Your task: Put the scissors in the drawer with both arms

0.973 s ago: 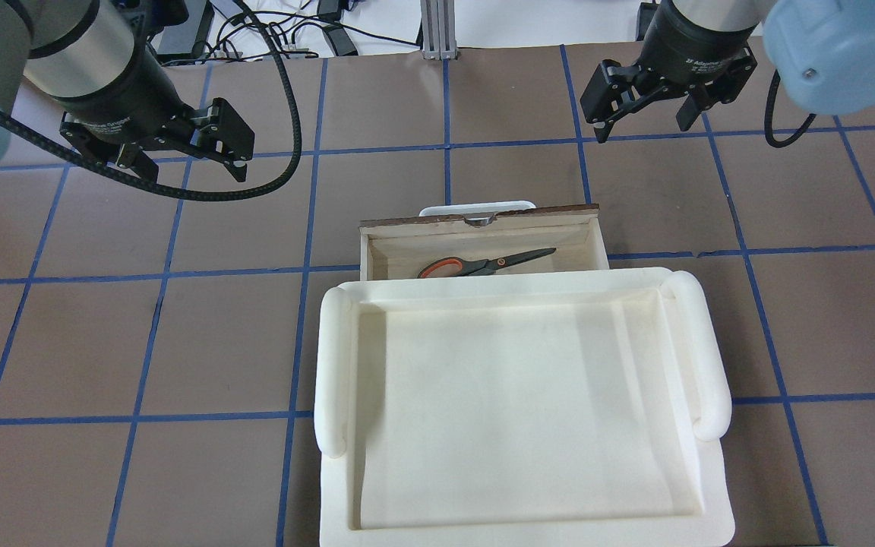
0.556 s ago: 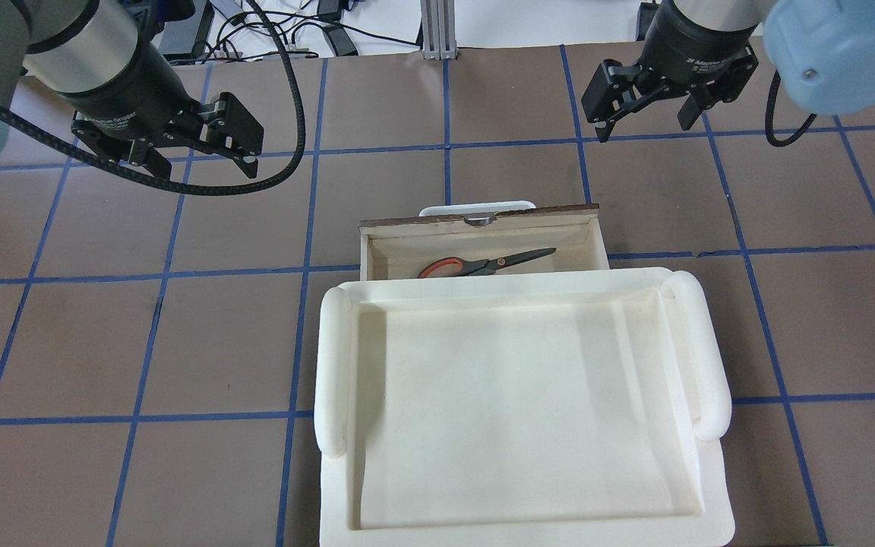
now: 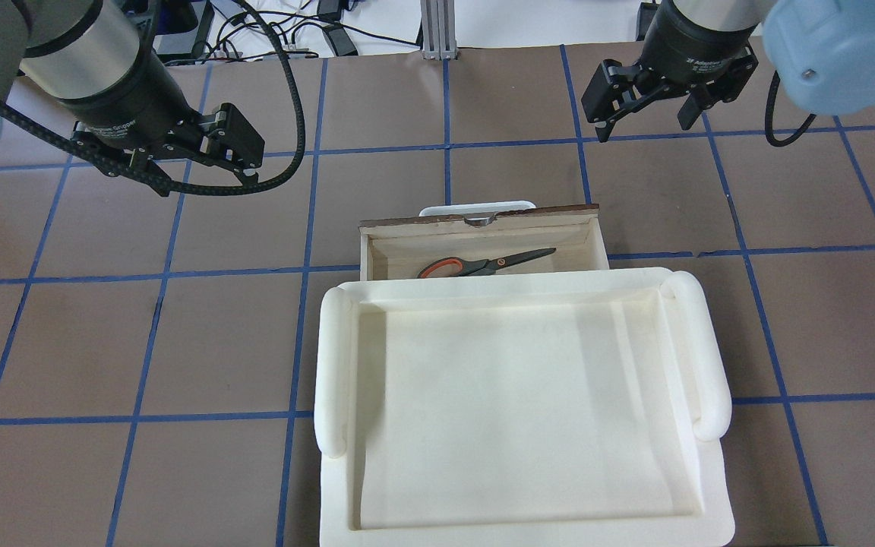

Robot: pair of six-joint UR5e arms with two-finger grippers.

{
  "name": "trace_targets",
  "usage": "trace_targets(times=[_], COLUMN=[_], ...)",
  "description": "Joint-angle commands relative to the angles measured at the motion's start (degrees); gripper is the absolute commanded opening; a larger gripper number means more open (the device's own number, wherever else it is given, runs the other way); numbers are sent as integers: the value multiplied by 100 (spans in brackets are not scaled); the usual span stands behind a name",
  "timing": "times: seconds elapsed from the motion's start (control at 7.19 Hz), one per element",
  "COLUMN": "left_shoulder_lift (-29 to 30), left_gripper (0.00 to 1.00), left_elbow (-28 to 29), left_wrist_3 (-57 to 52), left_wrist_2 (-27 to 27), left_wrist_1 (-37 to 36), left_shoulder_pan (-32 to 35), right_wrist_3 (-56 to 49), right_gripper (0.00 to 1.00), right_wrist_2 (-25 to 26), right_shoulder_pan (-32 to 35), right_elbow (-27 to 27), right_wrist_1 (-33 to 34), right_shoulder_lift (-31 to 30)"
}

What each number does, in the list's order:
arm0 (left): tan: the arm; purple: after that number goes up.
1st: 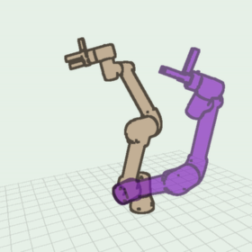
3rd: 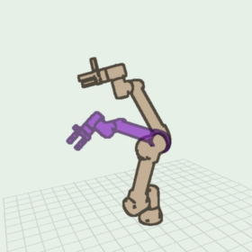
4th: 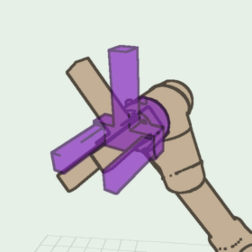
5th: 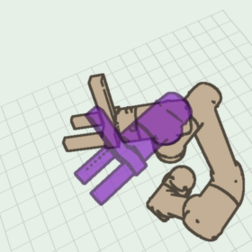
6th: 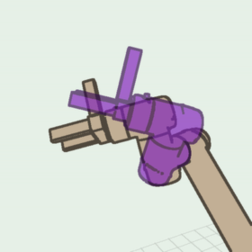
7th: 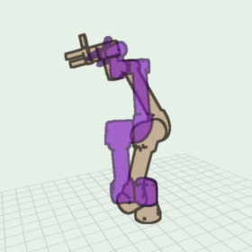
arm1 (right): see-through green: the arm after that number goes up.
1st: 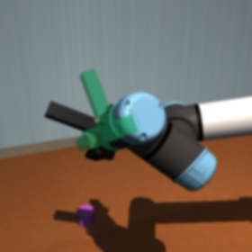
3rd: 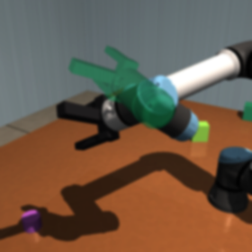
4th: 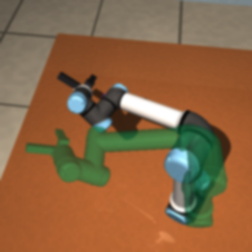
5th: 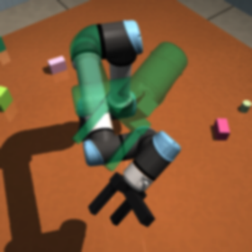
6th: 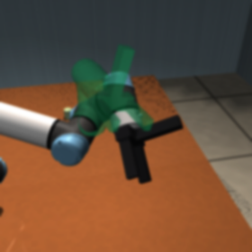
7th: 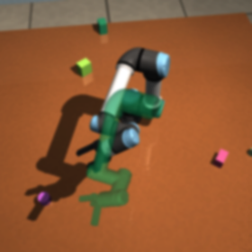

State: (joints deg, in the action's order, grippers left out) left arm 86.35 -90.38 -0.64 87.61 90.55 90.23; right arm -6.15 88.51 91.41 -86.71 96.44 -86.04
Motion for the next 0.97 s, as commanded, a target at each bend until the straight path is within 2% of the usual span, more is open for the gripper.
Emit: trace_targets(times=[0.0,0.83], left_shoulder_lift=[-12,-12], left_gripper=[100,100], left_elbow=[11,11], left_wrist_3=[2,-15], left_wrist_2=[1,1], left_wrist_1=[42,42], left_shoulder_pan=[3,3], right_wrist_3=[-9,-79], right_gripper=[100,100], right_wrist_2=[0,-35], right_shoulder_pan=[0,9], right_elbow=[-3,-21], right_wrist_1=[24,33], right_shoulder_lift=[0,-9])
